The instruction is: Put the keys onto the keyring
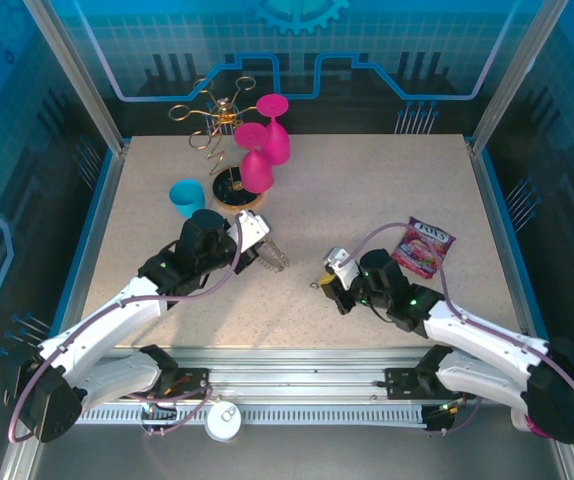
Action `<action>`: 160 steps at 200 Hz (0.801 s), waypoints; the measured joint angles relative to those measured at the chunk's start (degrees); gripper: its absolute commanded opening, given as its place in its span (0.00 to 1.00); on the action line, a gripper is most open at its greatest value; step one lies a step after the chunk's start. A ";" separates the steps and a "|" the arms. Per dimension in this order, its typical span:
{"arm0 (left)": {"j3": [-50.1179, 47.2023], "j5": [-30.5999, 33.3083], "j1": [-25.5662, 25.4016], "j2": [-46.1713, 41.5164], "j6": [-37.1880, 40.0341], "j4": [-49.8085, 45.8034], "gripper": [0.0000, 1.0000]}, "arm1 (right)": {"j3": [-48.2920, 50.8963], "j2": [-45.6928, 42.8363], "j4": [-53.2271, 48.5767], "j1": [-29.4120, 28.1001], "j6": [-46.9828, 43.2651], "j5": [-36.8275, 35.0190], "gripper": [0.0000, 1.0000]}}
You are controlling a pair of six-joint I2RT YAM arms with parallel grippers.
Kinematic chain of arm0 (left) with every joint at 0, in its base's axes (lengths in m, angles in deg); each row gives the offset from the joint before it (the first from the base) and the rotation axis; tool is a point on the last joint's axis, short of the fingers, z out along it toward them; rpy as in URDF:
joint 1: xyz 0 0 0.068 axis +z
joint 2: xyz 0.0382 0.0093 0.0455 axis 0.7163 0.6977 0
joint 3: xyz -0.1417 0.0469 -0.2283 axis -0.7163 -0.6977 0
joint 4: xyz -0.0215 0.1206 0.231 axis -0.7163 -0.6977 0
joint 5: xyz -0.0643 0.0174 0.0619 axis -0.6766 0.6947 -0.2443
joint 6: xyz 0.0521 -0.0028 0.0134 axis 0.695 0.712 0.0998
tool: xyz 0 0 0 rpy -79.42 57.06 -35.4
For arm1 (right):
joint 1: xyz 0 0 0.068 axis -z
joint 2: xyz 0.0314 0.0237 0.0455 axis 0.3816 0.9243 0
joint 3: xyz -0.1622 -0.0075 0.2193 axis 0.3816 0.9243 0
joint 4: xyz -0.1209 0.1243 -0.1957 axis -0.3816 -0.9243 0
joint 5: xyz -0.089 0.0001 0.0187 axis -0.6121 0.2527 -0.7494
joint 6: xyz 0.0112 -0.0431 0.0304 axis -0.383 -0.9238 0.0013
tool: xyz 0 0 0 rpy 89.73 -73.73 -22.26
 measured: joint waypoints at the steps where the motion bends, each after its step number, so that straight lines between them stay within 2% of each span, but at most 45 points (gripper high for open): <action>1: 0.00 -0.13 0.00 0.00 0.13 -0.02 0.00 | -0.15 -0.33 -0.33 -0.02 -0.33 -0.17 0.00; 27: 0.00 -5.25 -0.68 -0.26 4.07 -1.11 0.00 | -3.87 -3.02 -5.33 0.17 -5.20 -0.17 0.00; 77: 0.00 -13.29 -4.28 -0.48 7.96 -1.55 0.00 | -13.66 -3.56 -12.55 3.13 -9.60 7.50 0.00; 117: 0.00 -14.27 -7.56 -0.11 9.92 -1.49 0.00 | -20.02 0.92 -15.61 3.19 -10.03 13.00 0.00; 160: 0.00 -13.35 -8.55 0.39 10.69 -0.74 0.00 | -22.93 4.66 -16.74 3.19 -10.45 16.37 0.00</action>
